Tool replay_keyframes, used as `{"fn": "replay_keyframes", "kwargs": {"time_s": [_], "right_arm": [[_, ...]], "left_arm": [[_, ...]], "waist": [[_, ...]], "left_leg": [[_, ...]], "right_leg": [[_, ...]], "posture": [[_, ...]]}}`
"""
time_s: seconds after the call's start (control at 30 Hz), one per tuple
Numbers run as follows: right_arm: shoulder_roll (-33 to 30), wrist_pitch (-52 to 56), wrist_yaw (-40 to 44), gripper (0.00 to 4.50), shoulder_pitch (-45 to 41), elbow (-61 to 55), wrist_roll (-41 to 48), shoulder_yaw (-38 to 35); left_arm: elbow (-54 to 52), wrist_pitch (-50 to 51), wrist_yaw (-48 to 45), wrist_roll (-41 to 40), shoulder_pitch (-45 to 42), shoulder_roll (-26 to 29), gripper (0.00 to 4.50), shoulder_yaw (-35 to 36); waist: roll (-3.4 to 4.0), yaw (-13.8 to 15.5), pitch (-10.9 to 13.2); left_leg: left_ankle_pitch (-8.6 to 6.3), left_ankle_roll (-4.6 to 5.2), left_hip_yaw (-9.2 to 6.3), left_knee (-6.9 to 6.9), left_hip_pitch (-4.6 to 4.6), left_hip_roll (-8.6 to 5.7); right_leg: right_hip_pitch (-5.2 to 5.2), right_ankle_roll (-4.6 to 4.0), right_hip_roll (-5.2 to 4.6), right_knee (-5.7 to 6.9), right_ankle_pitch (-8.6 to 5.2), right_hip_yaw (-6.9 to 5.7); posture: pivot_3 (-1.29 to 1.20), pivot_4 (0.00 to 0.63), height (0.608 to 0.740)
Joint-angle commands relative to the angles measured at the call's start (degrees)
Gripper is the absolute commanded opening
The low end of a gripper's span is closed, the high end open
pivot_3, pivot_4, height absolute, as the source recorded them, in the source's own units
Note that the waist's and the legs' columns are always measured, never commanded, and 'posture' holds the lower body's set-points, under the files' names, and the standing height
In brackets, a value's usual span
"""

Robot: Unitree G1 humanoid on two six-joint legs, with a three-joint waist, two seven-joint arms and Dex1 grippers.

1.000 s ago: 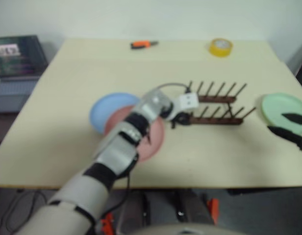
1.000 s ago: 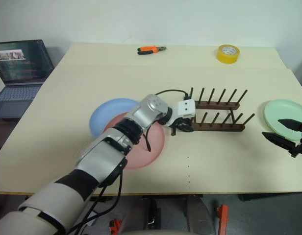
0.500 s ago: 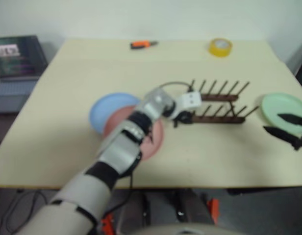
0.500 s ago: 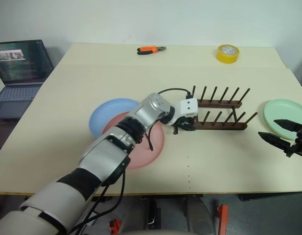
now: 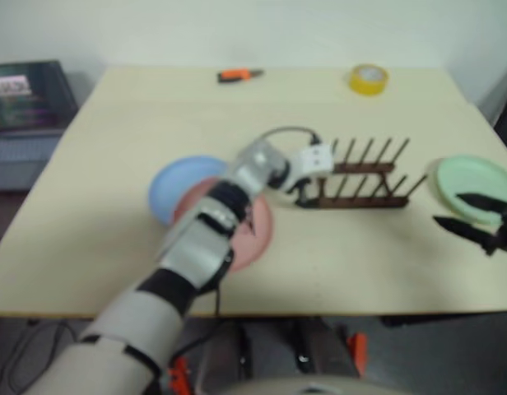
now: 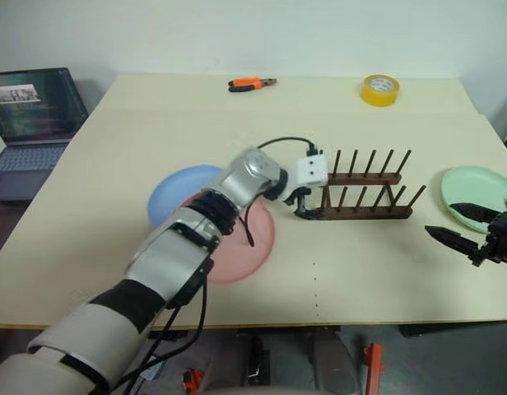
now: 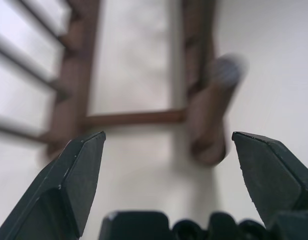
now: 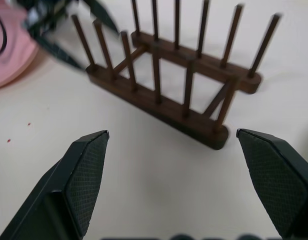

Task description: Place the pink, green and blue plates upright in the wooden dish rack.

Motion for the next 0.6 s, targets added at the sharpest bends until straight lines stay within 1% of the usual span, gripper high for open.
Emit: {"fn": "replay_keyframes", "kwargs": {"time_s": [0.03,0.1,0.13,0.17,0.2,0.27,0.3,0.37,0.4,0.43,0.5,0.53,0.6], "right_arm": [[-0.5,-0.3,-2.5,4.5,-1.8,0.5,-1.5,0.8],[-0.6,-0.6,-3.1,4.12,-2.4,1.6,-2.3,1.3],[-0.7,-0.7,-3.2,3.91,-2.7,1.9,-2.5,1.4],[-0.7,-0.7,-3.5,3.57,-3.2,1.8,-2.6,1.8],[-0.7,-0.6,-4.0,3.17,-3.6,1.7,-2.9,2.2],[-0.7,-0.5,-5.3,2.51,-4.7,1.8,-3.7,3.2],[-0.6,-0.5,-5.9,2.1,-5.0,1.9,-4.2,3.6],[-0.3,-0.6,-7.1,1.48,-5.6,2.0,-5.3,4.5],[0.0,-0.8,-7.9,1.05,-6.0,2.1,-5.7,5.0],[0.1,-1.0,-8.3,0.76,-6.4,2.5,-6.0,5.3],[0.6,-2.0,-10.0,0.02,-6.9,2.8,-7.7,6.5],[0.8,-2.4,-10.8,0.0,-7.0,3.0,-8.5,7.0],[1.4,-2.3,-12.0,0.0,-7.5,2.7,-9.1,7.6]], "left_arm": [[-12.2,4.1,-4.4,-1.5,1.0,2.3,4.47,1.2],[-19.7,7.9,-6.4,-2.0,3.4,4.0,4.5,0.9],[-23.1,9.7,-7.0,-2.3,4.6,4.5,4.12,0.8],[-27.4,12.0,-7.8,-2.8,6.0,5.0,3.89,0.7],[-31.0,14.1,-8.3,-3.2,7.3,5.3,3.49,0.5],[-36.7,17.9,-8.9,-3.7,9.5,5.5,2.81,-0.1],[-38.7,19.0,-9.1,-3.6,10.5,5.7,2.41,-0.5],[-42.5,21.3,-9.4,-4.0,12.5,6.0,1.76,-1.5],[-44.0,22.3,-9.4,-4.0,13.4,6.0,1.32,-2.1],[-44.7,23.0,-9.2,-4.0,13.8,5.9,1.02,-2.6],[-46.1,24.2,-8.0,-3.2,15.7,5.1,0.27,-4.6],[-46.0,24.6,-6.9,-2.7,16.5,4.3,0.02,-5.7],[-45.0,25.2,-4.4,-1.6,17.3,2.6,0.02,-7.4]], "waist": [[0.01,0.0,0.0],[0.05,0.1,0.0],[0.05,0.1,0.0],[0.05,0.2,0.0],[0.07,0.1,0.0],[0.07,0.1,0.0],[0.07,0.1,0.0],[0.08,0.0,0.0],[0.09,0.0,-0.1],[0.1,0.0,-0.1],[0.15,0.0,-0.1],[0.16,0.0,-0.1],[0.15,0.1,-0.1]], "left_leg": [[0.0,0.0,0.01,0.0,-0.01,0.02],[0.0,0.0,0.02,0.0,-0.03,0.04],[0.0,0.0,0.05,0.0,-0.03,0.04],[0.0,0.0,0.05,0.0,-0.02,0.04],[0.0,0.0,0.04,0.01,-0.03,0.04],[0.0,0.0,0.02,0.01,-0.02,0.06],[0.01,0.0,0.01,0.03,-0.02,0.07],[0.01,0.0,0.01,0.06,0.02,0.07],[0.01,0.01,0.02,0.06,0.05,0.07],[0.01,0.01,0.0,0.07,0.07,0.06],[0.01,0.01,0.01,0.08,0.09,0.06],[0.01,0.01,0.01,0.09,0.1,0.06],[0.01,0.01,0.01,0.1,0.09,0.05]], "right_leg": [[0.0,0.0,-0.01,-0.01,0.0,0.01],[0.01,0.0,-0.05,-0.04,0.0,0.02],[0.02,0.0,-0.07,-0.05,0.0,0.03],[0.02,0.0,-0.07,-0.05,0.0,0.03],[0.02,0.0,-0.07,-0.04,0.0,0.03],[0.01,0.0,-0.07,0.0,0.0,0.01],[0.01,-0.01,-0.05,0.03,0.0,0.01],[0.02,0.0,-0.04,0.07,0.0,0.02],[0.03,0.0,-0.04,0.09,0.0,0.04],[0.07,0.0,-0.04,0.09,0.0,0.02],[0.08,0.0,-0.04,0.09,0.01,0.04],[0.1,0.01,-0.04,0.08,0.01,0.04],[0.11,0.02,-0.04,0.07,0.02,0.04]], "posture": [[0.0,0.15,0.74],[0.0,0.15,0.74],[0.0,0.15,0.74],[0.0,0.15,0.74],[0.0,0.15,0.74],[0.0,0.15,0.74],[0.0,0.15,0.74],[0.0,0.15,0.74],[0.0,0.15,0.74],[0.0,0.15,0.74],[0.0,0.15,0.74],[0.0,0.15,0.74],[0.0,0.15,0.74]]}}
